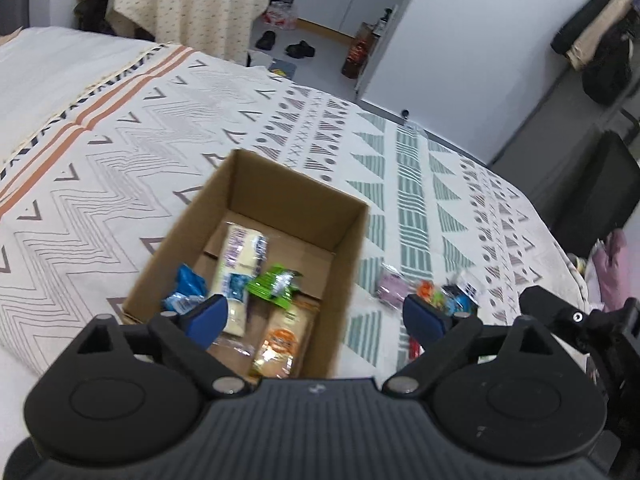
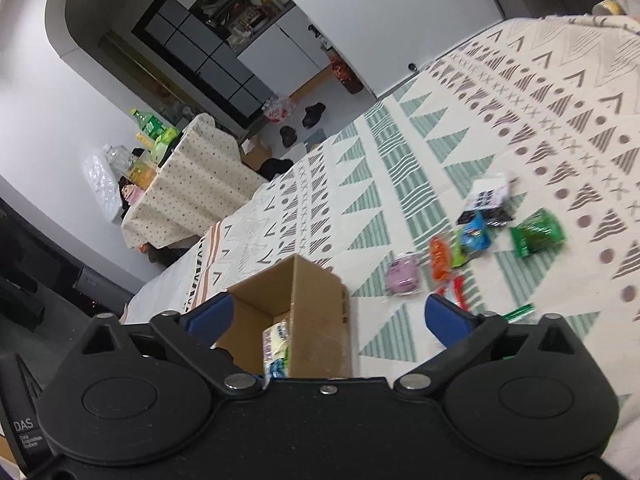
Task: Organize snacks
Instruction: 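Move both tools back over the remaining snacks toward the green-wrapped pastry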
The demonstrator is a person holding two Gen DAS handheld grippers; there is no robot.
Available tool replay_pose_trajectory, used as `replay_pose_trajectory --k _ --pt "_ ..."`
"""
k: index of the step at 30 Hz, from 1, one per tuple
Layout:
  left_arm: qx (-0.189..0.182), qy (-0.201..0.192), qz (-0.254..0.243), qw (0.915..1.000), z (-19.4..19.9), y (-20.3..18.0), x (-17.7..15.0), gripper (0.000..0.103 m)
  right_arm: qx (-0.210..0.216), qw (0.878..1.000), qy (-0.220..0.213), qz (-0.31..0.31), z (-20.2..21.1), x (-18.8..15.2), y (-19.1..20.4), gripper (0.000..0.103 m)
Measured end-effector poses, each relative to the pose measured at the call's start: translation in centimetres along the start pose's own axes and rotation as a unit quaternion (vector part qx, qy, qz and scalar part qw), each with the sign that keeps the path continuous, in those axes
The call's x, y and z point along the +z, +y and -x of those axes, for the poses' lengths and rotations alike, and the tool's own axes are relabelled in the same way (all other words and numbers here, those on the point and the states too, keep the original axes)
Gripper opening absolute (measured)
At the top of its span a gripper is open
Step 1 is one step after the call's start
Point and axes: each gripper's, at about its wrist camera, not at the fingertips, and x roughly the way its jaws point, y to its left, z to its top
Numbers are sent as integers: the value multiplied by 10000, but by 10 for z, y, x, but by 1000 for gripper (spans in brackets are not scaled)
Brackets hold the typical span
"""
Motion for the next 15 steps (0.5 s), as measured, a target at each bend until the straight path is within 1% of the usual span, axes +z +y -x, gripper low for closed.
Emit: replay_pose_trajectory --k 4,8,15 --pt "-75 18 -24 10000 3 -14 -7 103 -75 10000 18 -31 14 3 -16 103" --pt "-226 32 -80 9997 8 -30 -15 103 -142 9999 -56 -39 31 8 -31 103" --pt "-288 58 -178 9994 13 -60 -26 103 -154 9997 -173 -61 57 18 -54 103"
